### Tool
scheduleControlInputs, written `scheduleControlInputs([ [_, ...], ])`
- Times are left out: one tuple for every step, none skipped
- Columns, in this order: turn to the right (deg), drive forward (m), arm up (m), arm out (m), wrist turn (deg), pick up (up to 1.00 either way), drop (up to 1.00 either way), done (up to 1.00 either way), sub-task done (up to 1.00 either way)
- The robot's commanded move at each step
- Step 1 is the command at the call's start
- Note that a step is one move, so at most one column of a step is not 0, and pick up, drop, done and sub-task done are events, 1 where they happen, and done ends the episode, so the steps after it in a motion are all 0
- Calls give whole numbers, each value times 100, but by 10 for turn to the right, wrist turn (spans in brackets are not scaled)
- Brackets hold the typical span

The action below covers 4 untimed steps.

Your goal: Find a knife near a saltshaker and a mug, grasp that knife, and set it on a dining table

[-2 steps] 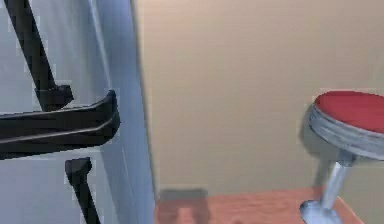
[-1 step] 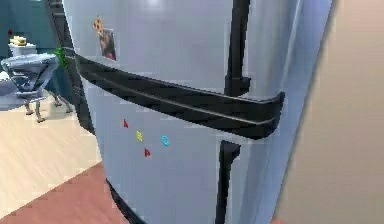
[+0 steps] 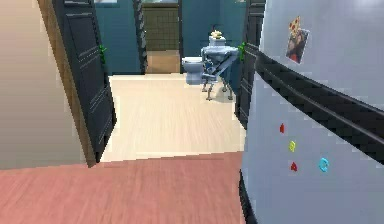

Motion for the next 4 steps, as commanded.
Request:
scheduleControlInputs([
  [-120,0,0,0,0,0,0,0,0],
  [0,30,0,0,0,0,0,0,0],
  [-330,0,0,0,0,0,0,0,0],
  [0,15,0,0,0,0,0,0,0],
])
